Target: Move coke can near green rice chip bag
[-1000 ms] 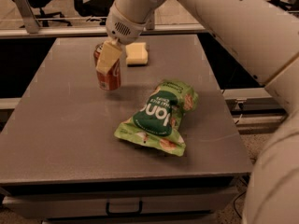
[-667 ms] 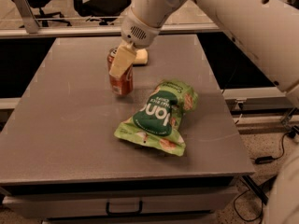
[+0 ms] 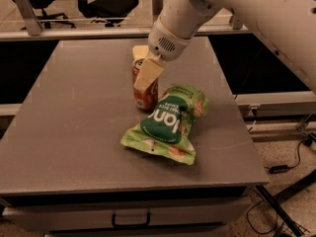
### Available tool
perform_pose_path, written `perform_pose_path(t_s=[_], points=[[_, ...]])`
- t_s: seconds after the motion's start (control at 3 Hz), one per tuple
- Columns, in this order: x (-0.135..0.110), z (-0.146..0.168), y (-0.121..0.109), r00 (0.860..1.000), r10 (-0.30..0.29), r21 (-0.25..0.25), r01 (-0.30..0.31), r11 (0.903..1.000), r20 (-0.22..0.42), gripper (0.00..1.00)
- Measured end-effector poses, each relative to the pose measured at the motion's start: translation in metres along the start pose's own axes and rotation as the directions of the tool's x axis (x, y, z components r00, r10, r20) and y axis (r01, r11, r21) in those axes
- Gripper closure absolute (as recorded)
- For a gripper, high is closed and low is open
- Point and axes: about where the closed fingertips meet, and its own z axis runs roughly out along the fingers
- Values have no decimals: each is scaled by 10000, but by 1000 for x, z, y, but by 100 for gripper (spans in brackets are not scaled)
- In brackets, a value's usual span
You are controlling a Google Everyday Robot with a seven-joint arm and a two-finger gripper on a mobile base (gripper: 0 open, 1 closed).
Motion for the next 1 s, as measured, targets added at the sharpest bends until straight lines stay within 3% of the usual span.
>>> perform_pose_path(t_s=[0.33,0.67,1.0], points=[[10,1,2,10000,85,47,-85,10000,-3,23],[8,2,3,10000,50,29,-50,10000,-8,0],[8,2,3,10000,50,29,-50,10000,-8,0]])
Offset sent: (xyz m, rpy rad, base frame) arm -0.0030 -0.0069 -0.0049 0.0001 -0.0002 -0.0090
